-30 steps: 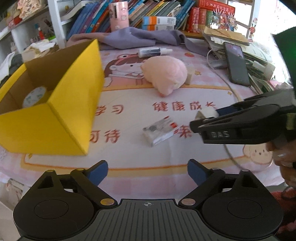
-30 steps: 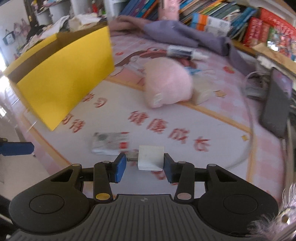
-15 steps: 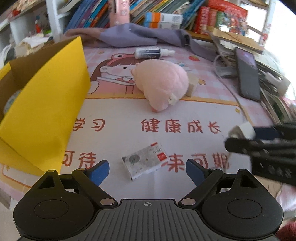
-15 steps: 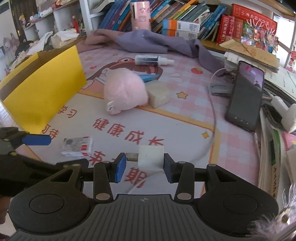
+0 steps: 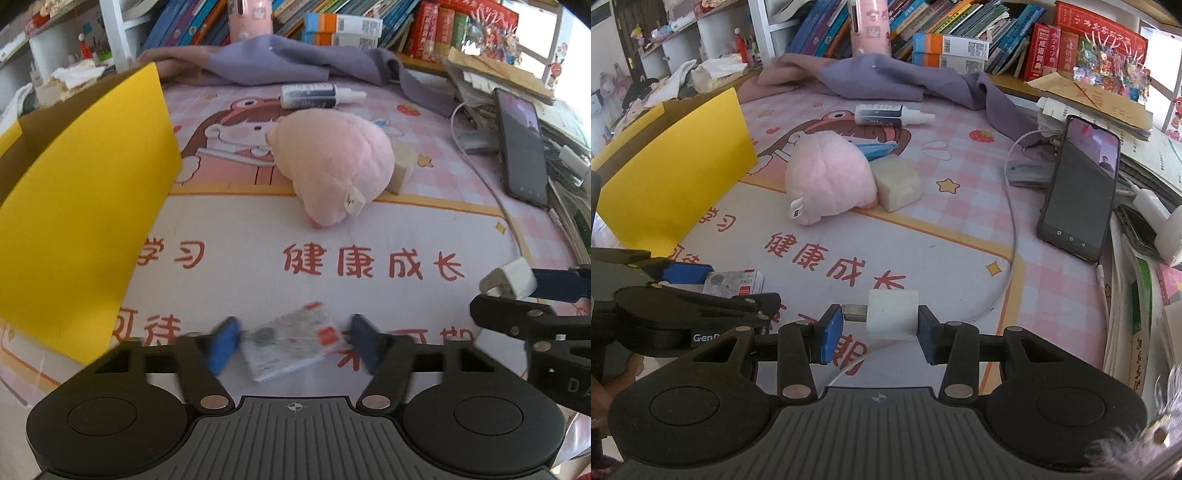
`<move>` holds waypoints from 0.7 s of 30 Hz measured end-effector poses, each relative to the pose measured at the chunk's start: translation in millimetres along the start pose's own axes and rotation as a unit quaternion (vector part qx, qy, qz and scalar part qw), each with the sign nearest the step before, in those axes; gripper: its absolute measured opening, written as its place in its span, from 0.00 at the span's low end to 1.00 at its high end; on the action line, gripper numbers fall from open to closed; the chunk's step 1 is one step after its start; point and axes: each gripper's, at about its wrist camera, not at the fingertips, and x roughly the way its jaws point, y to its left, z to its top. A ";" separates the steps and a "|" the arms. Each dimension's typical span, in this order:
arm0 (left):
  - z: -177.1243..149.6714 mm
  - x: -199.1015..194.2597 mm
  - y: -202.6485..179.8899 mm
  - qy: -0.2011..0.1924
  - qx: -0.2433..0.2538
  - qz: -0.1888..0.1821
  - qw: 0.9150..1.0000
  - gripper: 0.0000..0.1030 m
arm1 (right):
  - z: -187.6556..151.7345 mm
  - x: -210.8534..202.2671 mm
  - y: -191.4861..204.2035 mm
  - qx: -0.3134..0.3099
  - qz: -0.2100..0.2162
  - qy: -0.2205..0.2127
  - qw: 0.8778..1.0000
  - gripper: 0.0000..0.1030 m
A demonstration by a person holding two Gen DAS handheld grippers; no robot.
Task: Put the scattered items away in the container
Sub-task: 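Grasp the white plug with the right tool while the left tool grasps the card package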
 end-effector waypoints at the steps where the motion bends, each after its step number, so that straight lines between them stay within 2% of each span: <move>1: -0.4 -0.7 0.8 0.000 0.006 -0.003 1.000 0.57 | 0.5 0.6 0.6 -0.001 0.001 0.000 1.000 0.39; 6: -4.9 -10.7 1.5 -0.020 0.063 -0.010 0.998 0.58 | 3.8 4.3 6.6 -0.009 0.014 0.000 1.000 0.39; 9: -8.9 -11.1 -0.9 -0.016 0.095 -0.004 0.995 0.58 | 5.8 7.2 10.8 -0.014 0.023 0.001 1.000 0.39; 11: -10.1 -10.2 1.1 -0.009 0.090 -0.007 0.996 0.59 | 7.3 9.2 14.2 -0.018 0.029 0.002 0.999 0.39; 15: -9.9 -12.8 4.9 0.000 0.074 0.003 0.997 0.72 | 9.4 11.3 19.0 -0.026 0.038 0.002 0.999 0.39; 21: -10.2 -10.7 5.8 0.021 0.034 -0.008 0.999 0.72 | 10.8 13.1 20.3 -0.030 0.037 0.005 0.999 0.39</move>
